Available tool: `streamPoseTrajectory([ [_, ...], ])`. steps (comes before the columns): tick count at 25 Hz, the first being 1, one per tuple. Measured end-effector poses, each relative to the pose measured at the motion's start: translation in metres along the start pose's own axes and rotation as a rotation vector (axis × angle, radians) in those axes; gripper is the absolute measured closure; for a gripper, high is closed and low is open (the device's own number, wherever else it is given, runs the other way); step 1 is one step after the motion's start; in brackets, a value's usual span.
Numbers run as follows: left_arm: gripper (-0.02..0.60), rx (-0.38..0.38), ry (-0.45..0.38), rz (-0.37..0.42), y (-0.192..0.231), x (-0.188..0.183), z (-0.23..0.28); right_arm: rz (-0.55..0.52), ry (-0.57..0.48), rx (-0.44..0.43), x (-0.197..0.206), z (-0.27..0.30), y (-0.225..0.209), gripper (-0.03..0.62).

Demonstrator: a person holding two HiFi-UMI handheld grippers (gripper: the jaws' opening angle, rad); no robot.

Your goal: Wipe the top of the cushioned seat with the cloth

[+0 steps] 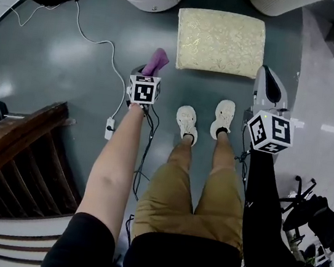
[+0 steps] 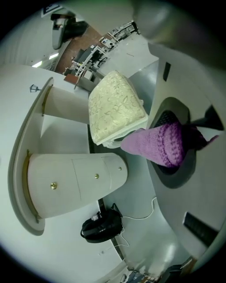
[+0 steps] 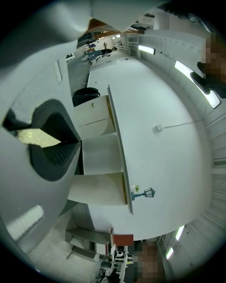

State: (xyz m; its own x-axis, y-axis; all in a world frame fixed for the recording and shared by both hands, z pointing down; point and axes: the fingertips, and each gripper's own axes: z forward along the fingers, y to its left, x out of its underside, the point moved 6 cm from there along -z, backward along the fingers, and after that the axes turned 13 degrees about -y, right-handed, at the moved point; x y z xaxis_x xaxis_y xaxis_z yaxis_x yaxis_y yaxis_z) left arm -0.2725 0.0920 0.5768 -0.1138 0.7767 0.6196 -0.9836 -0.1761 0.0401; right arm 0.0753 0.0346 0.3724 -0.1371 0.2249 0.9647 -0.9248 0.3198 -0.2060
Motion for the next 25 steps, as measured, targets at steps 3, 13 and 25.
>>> streamPoseTrajectory([
  [3, 0.497, 0.001, -0.066, 0.005, -0.011, -0.039, 0.008, -0.012, -0.012, 0.002, -0.005, 0.009, -0.011, 0.594],
  [13, 0.497, 0.254, -0.187, 0.053, -0.169, -0.178, 0.075, 0.019, -0.002, 0.06, -0.017, 0.026, -0.093, 0.594],
  [25, 0.497, 0.486, -0.063, 0.31, -0.349, -0.204, 0.173, 0.074, 0.043, 0.088, -0.01, 0.035, -0.183, 0.594],
])
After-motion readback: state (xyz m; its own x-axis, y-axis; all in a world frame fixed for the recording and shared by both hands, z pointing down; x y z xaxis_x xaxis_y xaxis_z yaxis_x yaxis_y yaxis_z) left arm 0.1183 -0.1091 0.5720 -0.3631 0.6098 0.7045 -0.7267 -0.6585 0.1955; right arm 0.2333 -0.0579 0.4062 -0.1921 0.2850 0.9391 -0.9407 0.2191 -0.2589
